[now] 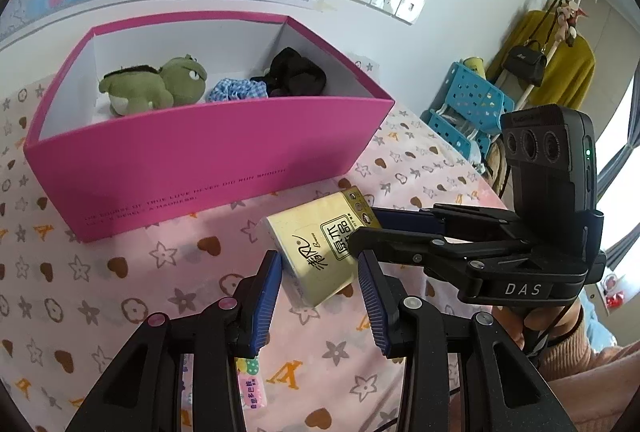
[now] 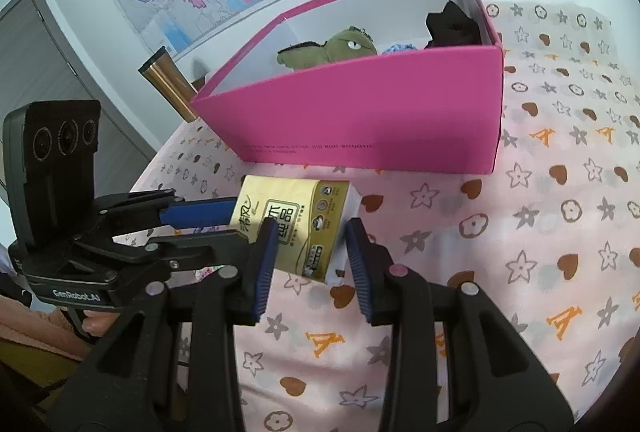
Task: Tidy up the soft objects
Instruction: 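Carry the yellow tissue packet into the pink box and open the right gripper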
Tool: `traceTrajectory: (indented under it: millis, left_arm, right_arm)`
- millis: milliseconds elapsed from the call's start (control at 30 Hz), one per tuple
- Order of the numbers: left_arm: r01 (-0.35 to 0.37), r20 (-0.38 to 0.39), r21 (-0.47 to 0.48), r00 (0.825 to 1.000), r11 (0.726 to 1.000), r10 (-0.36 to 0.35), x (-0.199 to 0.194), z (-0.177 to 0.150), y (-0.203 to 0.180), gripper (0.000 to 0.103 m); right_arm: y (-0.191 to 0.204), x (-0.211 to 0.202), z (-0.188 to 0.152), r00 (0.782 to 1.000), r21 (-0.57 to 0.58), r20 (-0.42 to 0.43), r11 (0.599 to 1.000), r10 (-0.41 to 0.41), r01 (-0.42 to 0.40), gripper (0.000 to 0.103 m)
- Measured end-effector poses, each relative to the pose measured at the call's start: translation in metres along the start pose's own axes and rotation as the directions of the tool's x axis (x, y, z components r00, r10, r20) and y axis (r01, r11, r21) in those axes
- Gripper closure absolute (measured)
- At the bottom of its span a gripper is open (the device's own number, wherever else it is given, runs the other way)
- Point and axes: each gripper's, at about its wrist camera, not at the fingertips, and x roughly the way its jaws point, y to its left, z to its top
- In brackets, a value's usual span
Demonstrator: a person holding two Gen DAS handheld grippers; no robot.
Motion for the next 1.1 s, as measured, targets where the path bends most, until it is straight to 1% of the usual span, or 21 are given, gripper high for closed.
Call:
traceTrajectory:
  millis: [333,433,1100]
  left_arm:
    - [-0.003,0.025,0.010,1.000,1.000,0.002,-0.008,0.004,-0.002,0.064]
    - [-0.002,0.033,0.015,0.999,1.000,0.002,-0.009,0.006,-0.002,0.064]
    - [-0.019,0.087,0.032,0.996,0.999,0.016,-0.021,0.028,0.000,0.064]
  right_arm:
    - [0.004,-0.004,0.003,1.000,-0.020,0.020,1.000,-0.003,0.004,0.065]
    - [0.006,-0.006,0.006,0.999,-0.022,0.041,1.000,-0.005,0.006,0.065]
    - [0.018,-0.016,0.033,0.995,-0.091,0.098,0.996,-0.010,0.019,0.065]
